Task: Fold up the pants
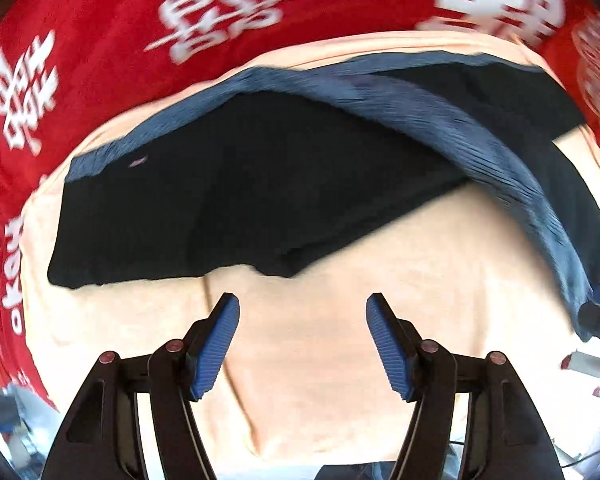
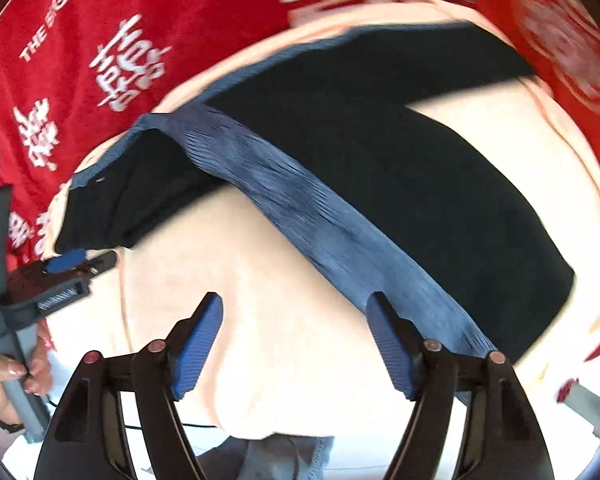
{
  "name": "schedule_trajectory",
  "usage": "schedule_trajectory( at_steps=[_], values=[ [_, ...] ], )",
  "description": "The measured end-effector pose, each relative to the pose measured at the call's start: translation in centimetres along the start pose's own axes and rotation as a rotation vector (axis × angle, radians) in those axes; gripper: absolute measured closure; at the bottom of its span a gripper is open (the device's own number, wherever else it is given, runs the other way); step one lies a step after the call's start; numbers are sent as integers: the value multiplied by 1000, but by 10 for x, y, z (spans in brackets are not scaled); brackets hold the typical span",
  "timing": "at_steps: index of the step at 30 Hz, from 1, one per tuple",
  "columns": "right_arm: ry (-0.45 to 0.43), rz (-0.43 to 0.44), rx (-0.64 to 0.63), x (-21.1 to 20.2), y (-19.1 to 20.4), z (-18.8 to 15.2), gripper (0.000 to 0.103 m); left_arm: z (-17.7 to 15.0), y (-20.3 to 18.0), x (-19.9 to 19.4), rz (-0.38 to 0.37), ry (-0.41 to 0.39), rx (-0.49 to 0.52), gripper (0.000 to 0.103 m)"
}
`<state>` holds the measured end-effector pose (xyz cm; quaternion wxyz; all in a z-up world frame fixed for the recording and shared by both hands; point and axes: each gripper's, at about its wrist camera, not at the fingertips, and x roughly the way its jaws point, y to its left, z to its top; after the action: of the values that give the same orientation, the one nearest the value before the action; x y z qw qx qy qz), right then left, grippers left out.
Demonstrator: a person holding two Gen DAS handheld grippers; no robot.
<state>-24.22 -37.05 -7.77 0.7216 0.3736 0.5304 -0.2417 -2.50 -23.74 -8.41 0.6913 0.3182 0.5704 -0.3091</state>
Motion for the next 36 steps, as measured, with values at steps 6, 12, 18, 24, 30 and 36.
schedule_trajectory(
  at_steps=[6, 12, 18, 24, 30, 36],
  values=[
    [-10, -40, 58, -21, -34, -28, 25, -1, -38, -6, -27, -6, 62, 36],
    [9, -40, 83, -32, -75, -43, 25, 4, -89, 7, -29, 4, 82, 36],
    [40, -20, 57, -25, -125, -48, 25, 11, -139, 13, 14, 39, 37, 36],
    [66, 46, 3, -21, -150, -41, 25, 19, -170, 7, 12, 39, -4, 36],
    [75, 149, -44, -12, -158, -41, 25, 24, -167, 12, -111, 56, -99, 36],
    [106, 210, -33, 6, -159, -48, 33, 28, -165, 29, -171, 97, -81, 36]
  ],
)
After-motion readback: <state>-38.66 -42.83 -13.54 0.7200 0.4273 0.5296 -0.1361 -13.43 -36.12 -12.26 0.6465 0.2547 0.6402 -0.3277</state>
